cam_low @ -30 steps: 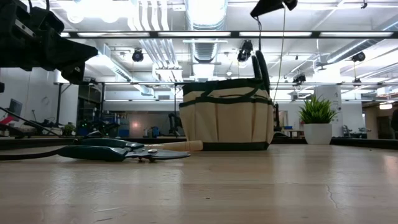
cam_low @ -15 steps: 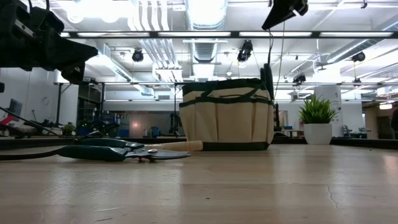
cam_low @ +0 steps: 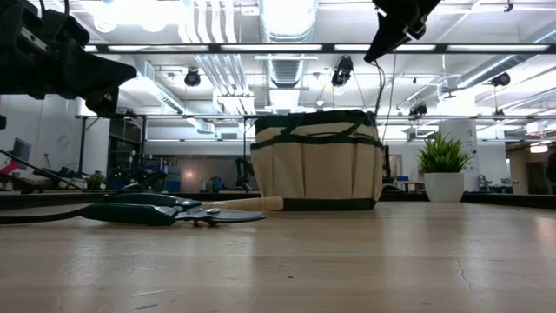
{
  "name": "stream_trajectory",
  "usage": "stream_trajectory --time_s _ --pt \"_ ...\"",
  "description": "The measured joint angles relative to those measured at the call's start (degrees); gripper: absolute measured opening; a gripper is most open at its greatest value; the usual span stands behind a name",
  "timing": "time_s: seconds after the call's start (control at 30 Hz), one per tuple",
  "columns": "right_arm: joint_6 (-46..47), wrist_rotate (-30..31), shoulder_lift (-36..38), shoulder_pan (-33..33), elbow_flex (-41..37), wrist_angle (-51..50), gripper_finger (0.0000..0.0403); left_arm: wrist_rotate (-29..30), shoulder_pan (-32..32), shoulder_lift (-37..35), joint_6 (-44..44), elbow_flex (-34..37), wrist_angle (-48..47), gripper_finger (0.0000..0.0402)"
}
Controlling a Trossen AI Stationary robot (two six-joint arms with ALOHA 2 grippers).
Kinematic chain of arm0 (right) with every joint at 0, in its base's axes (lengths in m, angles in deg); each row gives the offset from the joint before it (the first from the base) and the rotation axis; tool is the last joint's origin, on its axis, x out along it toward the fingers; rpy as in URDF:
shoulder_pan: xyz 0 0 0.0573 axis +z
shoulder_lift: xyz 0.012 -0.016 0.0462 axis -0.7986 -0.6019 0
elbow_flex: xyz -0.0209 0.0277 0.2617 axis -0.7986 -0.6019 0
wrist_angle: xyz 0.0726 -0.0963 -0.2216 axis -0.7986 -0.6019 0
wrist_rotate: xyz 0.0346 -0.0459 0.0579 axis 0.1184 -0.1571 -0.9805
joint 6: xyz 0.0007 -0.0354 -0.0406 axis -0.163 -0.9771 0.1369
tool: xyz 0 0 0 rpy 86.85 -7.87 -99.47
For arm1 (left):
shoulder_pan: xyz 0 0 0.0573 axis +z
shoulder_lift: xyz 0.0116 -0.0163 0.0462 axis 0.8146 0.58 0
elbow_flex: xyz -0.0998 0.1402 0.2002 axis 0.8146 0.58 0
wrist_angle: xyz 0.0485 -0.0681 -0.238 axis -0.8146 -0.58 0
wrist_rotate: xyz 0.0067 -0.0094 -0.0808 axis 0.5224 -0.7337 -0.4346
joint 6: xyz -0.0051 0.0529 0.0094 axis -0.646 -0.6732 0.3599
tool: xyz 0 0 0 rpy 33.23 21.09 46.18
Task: Pick & Place Garden tools in Gardening bag
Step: Put the green scissors into the brown bag
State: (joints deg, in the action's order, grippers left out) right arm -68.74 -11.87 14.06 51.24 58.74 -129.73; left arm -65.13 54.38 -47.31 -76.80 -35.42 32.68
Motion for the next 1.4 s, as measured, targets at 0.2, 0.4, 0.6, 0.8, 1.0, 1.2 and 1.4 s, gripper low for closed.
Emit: stream_trajectory --time_s 0.2,0.4,0.6,0.8,1.0,1.2,1.4 --pt "1.2 -2.9 0.3 0.0 0.0 -0.4 0.0011 0.0 0.0 0.0 0.0 0.0 0.0 0.0026" --pt "2.8 -8.5 0.3 0.0 -0.1 -0.4 0.0011 0.0 0.0 0.0 0.0 0.0 0.0 0.0026" --pt "3.0 -8.6 0.3 0.0 -0.1 0.3 0.0017 0.0 0.0 0.0 0.0 0.0 0.0 0.0026" --pt "3.2 -8.7 0.4 1.4 0.0 2.3 0.0049 0.0 0.0 0.0 0.0 0.0 0.0 0.0026" --pt "1.1 -11.4 0.3 3.2 0.0 7.7 0.0099 0.0 0.0 0.0 0.0 0.0 0.0 0.0026" --pt "-3.1 -21.6 -0.5 5.9 -0.1 18.5 0.0144 0.0 0.0 0.0 0.0 0.0 0.0 0.0026" --pt "-5.8 -24.2 -5.2 7.5 -0.4 23.6 0.0150 0.0 0.0 0.0 0.0 0.0 0.0 0.0026"
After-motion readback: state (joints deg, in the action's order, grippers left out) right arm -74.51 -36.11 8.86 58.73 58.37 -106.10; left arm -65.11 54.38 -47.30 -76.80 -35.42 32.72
